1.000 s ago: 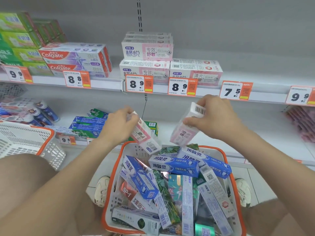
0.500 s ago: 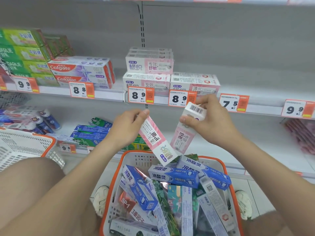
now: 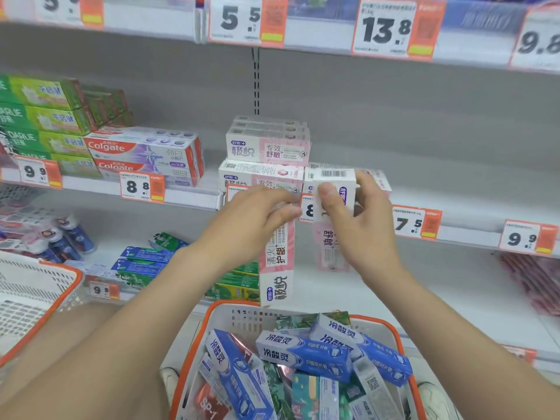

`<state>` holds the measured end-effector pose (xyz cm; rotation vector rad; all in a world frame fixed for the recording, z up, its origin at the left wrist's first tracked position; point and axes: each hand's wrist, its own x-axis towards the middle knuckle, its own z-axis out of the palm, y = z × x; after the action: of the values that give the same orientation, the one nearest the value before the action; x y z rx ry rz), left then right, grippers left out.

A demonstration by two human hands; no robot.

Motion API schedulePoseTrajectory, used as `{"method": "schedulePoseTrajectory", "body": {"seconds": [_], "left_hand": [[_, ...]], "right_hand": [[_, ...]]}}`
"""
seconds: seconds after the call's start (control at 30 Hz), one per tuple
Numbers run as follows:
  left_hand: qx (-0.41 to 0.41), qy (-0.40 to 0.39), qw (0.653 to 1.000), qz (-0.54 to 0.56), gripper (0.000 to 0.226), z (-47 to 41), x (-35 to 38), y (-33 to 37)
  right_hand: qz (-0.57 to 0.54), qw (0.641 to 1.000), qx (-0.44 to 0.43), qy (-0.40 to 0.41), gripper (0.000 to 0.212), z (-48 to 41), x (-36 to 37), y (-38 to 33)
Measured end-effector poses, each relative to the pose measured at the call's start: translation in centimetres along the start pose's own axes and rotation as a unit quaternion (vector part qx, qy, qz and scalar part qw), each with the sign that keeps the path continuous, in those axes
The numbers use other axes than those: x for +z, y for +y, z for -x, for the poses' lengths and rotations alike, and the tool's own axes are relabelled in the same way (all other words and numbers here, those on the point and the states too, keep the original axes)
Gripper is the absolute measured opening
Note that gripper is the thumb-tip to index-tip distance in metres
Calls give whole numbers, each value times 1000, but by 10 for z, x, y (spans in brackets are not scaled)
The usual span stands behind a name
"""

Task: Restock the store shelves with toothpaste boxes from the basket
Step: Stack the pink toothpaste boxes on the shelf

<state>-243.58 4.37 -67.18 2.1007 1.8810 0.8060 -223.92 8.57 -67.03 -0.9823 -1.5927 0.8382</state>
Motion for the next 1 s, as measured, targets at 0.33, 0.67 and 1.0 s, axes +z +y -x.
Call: {"method": "schedulePoseTrajectory", "body": {"seconds": [0.33, 0.67, 1.0], "left_hand": [[-189, 14, 979, -78, 54, -31, -19, -43], [-208, -15, 978, -11, 54, -34, -36, -69], [-148, -5, 965, 215, 48, -33, -43, -48]], "right_hand": [[434, 846, -303, -71, 40, -86, 80, -31], [512, 790, -312, -131, 44, -141, 151, 4], [129, 961, -23, -242, 69, -36, 69, 3]]}}
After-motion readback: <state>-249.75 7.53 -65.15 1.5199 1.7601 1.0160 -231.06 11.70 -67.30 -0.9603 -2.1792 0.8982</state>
